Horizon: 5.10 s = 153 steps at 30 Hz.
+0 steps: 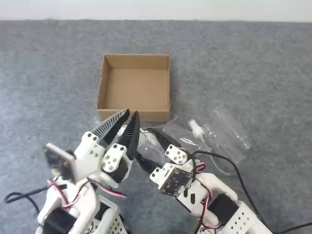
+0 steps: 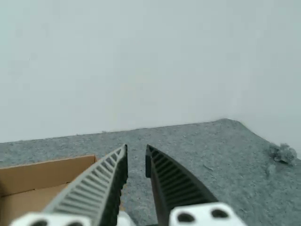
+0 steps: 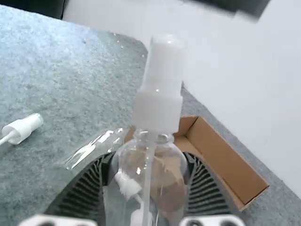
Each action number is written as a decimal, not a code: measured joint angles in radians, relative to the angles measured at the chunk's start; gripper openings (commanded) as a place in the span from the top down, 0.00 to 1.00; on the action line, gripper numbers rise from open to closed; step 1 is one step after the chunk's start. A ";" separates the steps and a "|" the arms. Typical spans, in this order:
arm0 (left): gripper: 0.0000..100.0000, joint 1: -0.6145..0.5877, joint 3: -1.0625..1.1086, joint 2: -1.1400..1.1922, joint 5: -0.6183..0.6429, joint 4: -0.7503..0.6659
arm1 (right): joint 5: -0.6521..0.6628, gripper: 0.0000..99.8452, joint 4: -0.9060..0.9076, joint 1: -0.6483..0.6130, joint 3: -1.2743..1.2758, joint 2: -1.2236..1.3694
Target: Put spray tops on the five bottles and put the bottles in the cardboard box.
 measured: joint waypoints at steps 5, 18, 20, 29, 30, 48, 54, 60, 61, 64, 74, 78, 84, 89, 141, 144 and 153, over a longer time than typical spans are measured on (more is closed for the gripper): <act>0.94 -0.104 -0.044 0.000 0.002 0.000 | 0.002 0.99 0.037 0.000 0.000 0.000; 0.94 -0.407 -0.034 0.000 -0.002 0.000 | -0.123 0.99 0.037 0.120 0.000 0.000; 0.94 -0.445 0.002 0.000 -0.002 0.000 | -0.160 0.99 0.037 0.146 0.000 0.000; 0.94 -0.647 0.187 0.000 -0.002 0.000 | -0.187 0.99 0.037 0.184 0.000 0.000; 0.94 -0.666 0.204 0.000 -0.002 0.000 | -0.187 0.99 0.037 0.184 0.000 0.000; 0.95 -0.408 0.305 0.000 -0.166 0.000 | -0.164 0.99 0.015 -0.118 -0.002 0.000; 0.95 -0.278 0.310 0.000 -0.253 0.028 | -0.157 0.99 0.015 -0.152 -0.002 0.000; 0.95 -0.166 0.307 0.000 -0.318 0.072 | -0.155 0.99 0.015 -0.152 0.000 0.002; 0.95 -0.160 0.307 0.000 -0.321 0.072 | -0.155 0.99 0.015 -0.150 0.000 0.002; 0.95 -0.150 0.307 0.000 -0.321 0.075 | -0.153 0.99 0.017 -0.107 0.000 0.002; 0.95 -0.071 0.305 0.000 -0.327 0.094 | -0.153 0.99 0.044 -0.046 0.000 0.002; 0.95 -0.052 0.304 0.000 -0.327 0.095 | -0.153 0.99 0.046 -0.046 0.000 0.002; 0.95 -0.069 0.307 0.000 -0.321 0.098 | -0.153 0.99 0.058 -0.044 0.000 0.003; 0.94 -0.189 0.308 0.000 -0.313 0.100 | -0.153 0.99 0.081 -0.051 0.000 0.000; 0.84 -0.669 -0.348 1.338 -0.104 -0.021 | -0.153 0.99 0.117 0.071 0.000 0.000; 0.84 -0.667 -0.408 1.473 -0.104 -0.021 | -0.153 0.99 0.117 0.071 0.000 0.000; 0.84 -0.671 -0.594 1.755 -0.098 -0.021 | -0.153 0.99 0.117 0.071 0.000 0.000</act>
